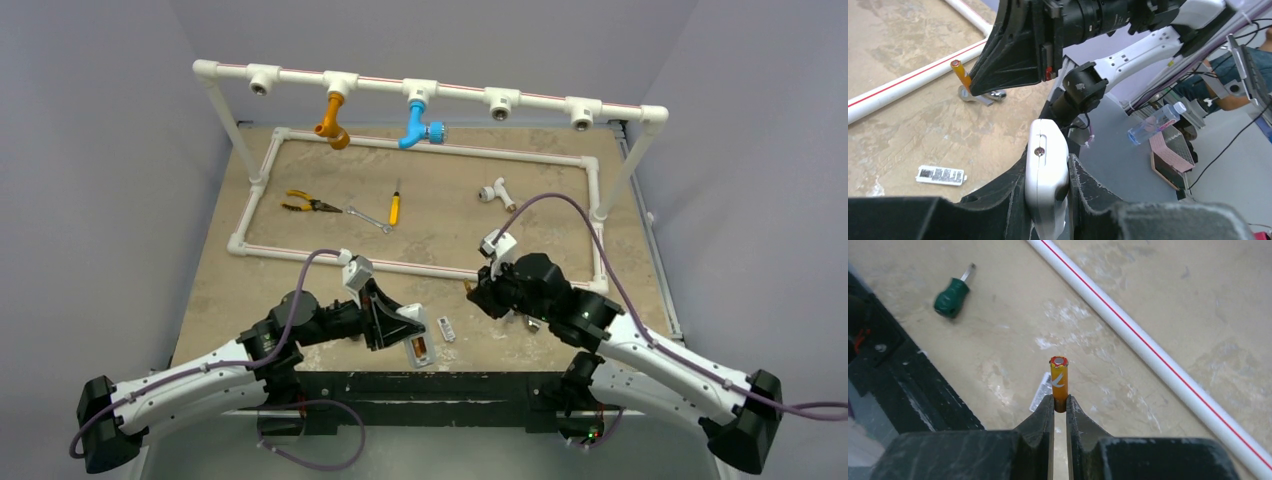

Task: Load the batteries into the remote control
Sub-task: Adjust the battery at the center of the board.

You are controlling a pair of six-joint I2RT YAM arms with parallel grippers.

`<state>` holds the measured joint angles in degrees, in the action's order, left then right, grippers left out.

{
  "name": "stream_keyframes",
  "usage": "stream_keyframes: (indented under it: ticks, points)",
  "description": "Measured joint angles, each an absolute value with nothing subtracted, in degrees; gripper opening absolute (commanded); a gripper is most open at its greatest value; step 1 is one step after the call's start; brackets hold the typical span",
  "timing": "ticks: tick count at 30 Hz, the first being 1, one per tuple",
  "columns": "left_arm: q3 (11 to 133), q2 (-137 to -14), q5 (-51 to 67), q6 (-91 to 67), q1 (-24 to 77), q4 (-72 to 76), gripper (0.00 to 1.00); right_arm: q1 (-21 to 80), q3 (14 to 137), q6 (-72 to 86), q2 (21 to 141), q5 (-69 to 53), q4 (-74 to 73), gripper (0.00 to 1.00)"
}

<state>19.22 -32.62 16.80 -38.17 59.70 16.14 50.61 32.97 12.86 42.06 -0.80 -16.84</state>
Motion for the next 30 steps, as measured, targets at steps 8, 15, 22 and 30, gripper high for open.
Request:
stream_keyframes:
  ticks: [8, 15, 22, 30]
  points:
    - [19.29, -30.70, 12.51, -38.63, 59.70, 10.98, 0.00, 50.76, 39.59, 30.22, 62.74, 4.84, -28.73, 0.00]
    - [19.55, -30.55, 11.14, -39.44, 59.70, 8.64, 0.00, 52.84, 32.38, 55.75, 58.24, 10.96, -27.81, 0.00]
    - [20.36, -31.18, 10.04, -39.94, 59.70, 7.60, 0.00, 56.23, 27.94, 79.64, 54.78, 21.12, -25.50, 0.00]
    - [20.88, -30.68, 8.95, -40.07, 59.70, 7.01, 0.00, 58.50, 21.93, 97.69, 60.60, 23.00, -18.24, 0.07]
